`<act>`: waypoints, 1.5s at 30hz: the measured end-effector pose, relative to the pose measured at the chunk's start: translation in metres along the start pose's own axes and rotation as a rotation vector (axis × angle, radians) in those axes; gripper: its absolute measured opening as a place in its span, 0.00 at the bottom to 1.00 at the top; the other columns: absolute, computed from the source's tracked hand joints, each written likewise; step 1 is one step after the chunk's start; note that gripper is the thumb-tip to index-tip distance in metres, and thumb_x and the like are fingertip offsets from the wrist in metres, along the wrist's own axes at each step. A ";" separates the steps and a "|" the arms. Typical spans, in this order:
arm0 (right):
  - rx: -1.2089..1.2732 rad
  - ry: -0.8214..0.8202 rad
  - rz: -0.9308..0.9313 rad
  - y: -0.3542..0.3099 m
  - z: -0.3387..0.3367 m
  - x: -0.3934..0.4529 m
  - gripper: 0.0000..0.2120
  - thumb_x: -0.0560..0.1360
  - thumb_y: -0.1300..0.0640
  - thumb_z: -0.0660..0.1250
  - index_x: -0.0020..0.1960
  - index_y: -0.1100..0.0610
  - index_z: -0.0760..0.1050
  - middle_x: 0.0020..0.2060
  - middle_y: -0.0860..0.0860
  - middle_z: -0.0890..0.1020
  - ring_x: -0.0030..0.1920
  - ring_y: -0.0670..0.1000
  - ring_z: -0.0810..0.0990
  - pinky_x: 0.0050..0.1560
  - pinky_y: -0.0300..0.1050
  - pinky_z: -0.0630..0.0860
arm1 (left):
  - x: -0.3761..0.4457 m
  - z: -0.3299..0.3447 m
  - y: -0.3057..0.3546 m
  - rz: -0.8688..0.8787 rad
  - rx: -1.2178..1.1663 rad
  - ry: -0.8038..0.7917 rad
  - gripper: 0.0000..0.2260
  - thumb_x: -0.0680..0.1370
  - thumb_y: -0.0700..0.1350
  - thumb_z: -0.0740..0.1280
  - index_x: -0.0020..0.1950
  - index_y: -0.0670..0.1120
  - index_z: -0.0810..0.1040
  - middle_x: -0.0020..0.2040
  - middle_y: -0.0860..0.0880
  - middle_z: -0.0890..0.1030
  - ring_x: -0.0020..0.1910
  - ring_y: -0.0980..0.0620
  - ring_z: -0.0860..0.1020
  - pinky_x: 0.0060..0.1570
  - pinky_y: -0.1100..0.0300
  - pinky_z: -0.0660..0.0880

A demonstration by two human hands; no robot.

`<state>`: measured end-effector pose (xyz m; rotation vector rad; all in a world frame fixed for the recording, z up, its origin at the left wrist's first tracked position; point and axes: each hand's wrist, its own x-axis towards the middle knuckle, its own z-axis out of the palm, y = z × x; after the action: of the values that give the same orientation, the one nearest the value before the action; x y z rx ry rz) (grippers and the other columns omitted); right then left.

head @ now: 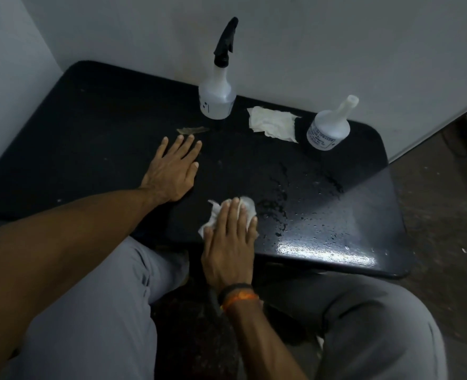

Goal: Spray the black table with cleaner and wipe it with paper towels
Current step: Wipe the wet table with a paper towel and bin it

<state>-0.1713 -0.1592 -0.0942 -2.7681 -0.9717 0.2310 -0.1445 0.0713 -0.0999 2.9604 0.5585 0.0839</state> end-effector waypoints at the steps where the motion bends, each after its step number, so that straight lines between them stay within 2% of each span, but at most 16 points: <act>1: -0.005 -0.001 0.025 0.010 0.001 -0.012 0.30 0.84 0.46 0.42 0.82 0.60 0.46 0.81 0.58 0.45 0.81 0.57 0.40 0.80 0.62 0.43 | -0.001 0.000 0.000 0.004 -0.004 0.000 0.26 0.84 0.53 0.49 0.82 0.47 0.53 0.82 0.45 0.55 0.81 0.46 0.53 0.79 0.43 0.46; 4: -0.051 0.013 0.170 0.049 -0.007 -0.020 0.31 0.84 0.46 0.42 0.82 0.60 0.45 0.82 0.58 0.46 0.82 0.57 0.42 0.80 0.59 0.43 | 0.000 0.000 -0.001 0.009 0.000 -0.011 0.26 0.84 0.53 0.48 0.82 0.47 0.53 0.82 0.45 0.55 0.81 0.45 0.53 0.79 0.42 0.46; 9: -0.070 0.004 0.405 0.085 -0.032 0.042 0.33 0.84 0.45 0.44 0.81 0.65 0.45 0.81 0.64 0.47 0.81 0.62 0.45 0.79 0.62 0.45 | 0.002 0.001 -0.003 0.000 0.002 -0.015 0.27 0.84 0.54 0.48 0.82 0.48 0.53 0.82 0.45 0.55 0.81 0.46 0.53 0.79 0.42 0.46; 13: -0.062 -0.008 0.261 0.054 -0.024 0.067 0.33 0.84 0.45 0.43 0.81 0.66 0.45 0.80 0.67 0.46 0.80 0.65 0.43 0.79 0.64 0.44 | 0.002 0.003 -0.003 0.000 0.010 -0.013 0.27 0.83 0.54 0.47 0.82 0.48 0.53 0.82 0.46 0.56 0.81 0.46 0.54 0.79 0.42 0.47; 18: -0.036 0.029 0.109 0.038 -0.007 0.005 0.32 0.84 0.45 0.41 0.81 0.64 0.44 0.81 0.62 0.46 0.81 0.60 0.41 0.80 0.60 0.44 | 0.003 0.002 0.005 0.004 0.023 -0.019 0.26 0.84 0.53 0.48 0.82 0.46 0.52 0.82 0.44 0.55 0.81 0.43 0.53 0.79 0.42 0.46; 20: -0.049 0.035 0.149 0.057 -0.008 -0.013 0.32 0.84 0.44 0.42 0.81 0.62 0.45 0.81 0.61 0.47 0.81 0.59 0.43 0.80 0.59 0.44 | 0.002 0.001 0.005 -0.006 0.011 -0.024 0.26 0.85 0.52 0.48 0.82 0.45 0.53 0.82 0.43 0.55 0.81 0.42 0.53 0.79 0.42 0.46; 23: -0.076 0.052 0.335 0.095 -0.022 -0.010 0.32 0.84 0.46 0.46 0.81 0.65 0.49 0.81 0.63 0.51 0.81 0.62 0.48 0.80 0.61 0.45 | -0.001 -0.004 0.008 -0.043 -0.010 -0.043 0.26 0.85 0.51 0.48 0.82 0.43 0.53 0.82 0.42 0.54 0.81 0.41 0.52 0.79 0.42 0.46; 26: -0.048 0.019 0.443 0.102 -0.033 0.024 0.33 0.84 0.46 0.47 0.81 0.66 0.47 0.80 0.65 0.47 0.81 0.64 0.44 0.79 0.63 0.44 | -0.001 -0.007 0.024 -0.099 -0.012 -0.062 0.26 0.85 0.50 0.50 0.82 0.41 0.52 0.82 0.40 0.53 0.81 0.39 0.50 0.79 0.42 0.45; 28: -0.042 0.011 0.393 0.085 -0.032 0.047 0.33 0.84 0.45 0.46 0.81 0.64 0.46 0.80 0.66 0.46 0.81 0.65 0.43 0.78 0.64 0.43 | -0.003 -0.006 0.038 -0.115 -0.036 -0.070 0.27 0.85 0.50 0.50 0.81 0.40 0.52 0.82 0.39 0.52 0.81 0.38 0.49 0.79 0.42 0.44; 30: -0.028 0.014 0.277 0.062 -0.025 0.055 0.32 0.84 0.45 0.46 0.81 0.61 0.46 0.80 0.65 0.45 0.80 0.65 0.42 0.78 0.65 0.42 | -0.005 -0.002 0.050 -0.053 -0.044 -0.068 0.28 0.85 0.50 0.51 0.81 0.39 0.51 0.82 0.39 0.51 0.81 0.38 0.48 0.79 0.43 0.44; 33: -0.028 0.047 0.096 0.036 -0.010 0.027 0.30 0.84 0.46 0.44 0.82 0.58 0.48 0.81 0.62 0.46 0.81 0.62 0.43 0.78 0.65 0.43 | -0.005 0.004 0.069 0.081 -0.033 -0.065 0.27 0.85 0.50 0.51 0.81 0.40 0.51 0.82 0.41 0.51 0.81 0.39 0.48 0.80 0.43 0.44; 35: -0.022 0.065 0.039 0.037 -0.002 -0.002 0.30 0.84 0.46 0.44 0.82 0.59 0.48 0.81 0.60 0.47 0.82 0.59 0.42 0.79 0.62 0.44 | -0.006 0.006 0.083 0.127 -0.051 -0.060 0.27 0.85 0.50 0.51 0.81 0.40 0.53 0.82 0.41 0.52 0.81 0.39 0.49 0.80 0.44 0.45; 37: -0.017 0.091 0.099 0.054 -0.002 -0.020 0.30 0.84 0.47 0.44 0.82 0.60 0.48 0.82 0.58 0.48 0.82 0.57 0.43 0.80 0.60 0.43 | -0.008 0.010 0.095 0.142 -0.060 -0.050 0.26 0.85 0.49 0.52 0.81 0.40 0.55 0.82 0.41 0.54 0.81 0.39 0.51 0.79 0.43 0.46; 42: -0.037 0.127 0.426 0.116 -0.026 -0.005 0.32 0.83 0.47 0.48 0.81 0.63 0.49 0.81 0.61 0.52 0.81 0.60 0.48 0.79 0.61 0.45 | -0.012 0.015 0.101 0.127 -0.005 -0.020 0.26 0.85 0.51 0.50 0.81 0.41 0.56 0.81 0.42 0.57 0.80 0.42 0.54 0.79 0.43 0.47; 45: -0.024 0.077 0.469 0.132 -0.035 0.031 0.32 0.84 0.45 0.46 0.81 0.63 0.47 0.81 0.63 0.48 0.81 0.62 0.45 0.79 0.62 0.43 | -0.013 0.015 0.100 0.125 -0.012 0.012 0.27 0.84 0.52 0.48 0.80 0.41 0.59 0.80 0.43 0.60 0.80 0.42 0.57 0.79 0.44 0.50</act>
<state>-0.0607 -0.2456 -0.0938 -2.9617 -0.2963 0.1782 -0.1195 -0.0273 -0.1014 2.9831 0.3720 0.1172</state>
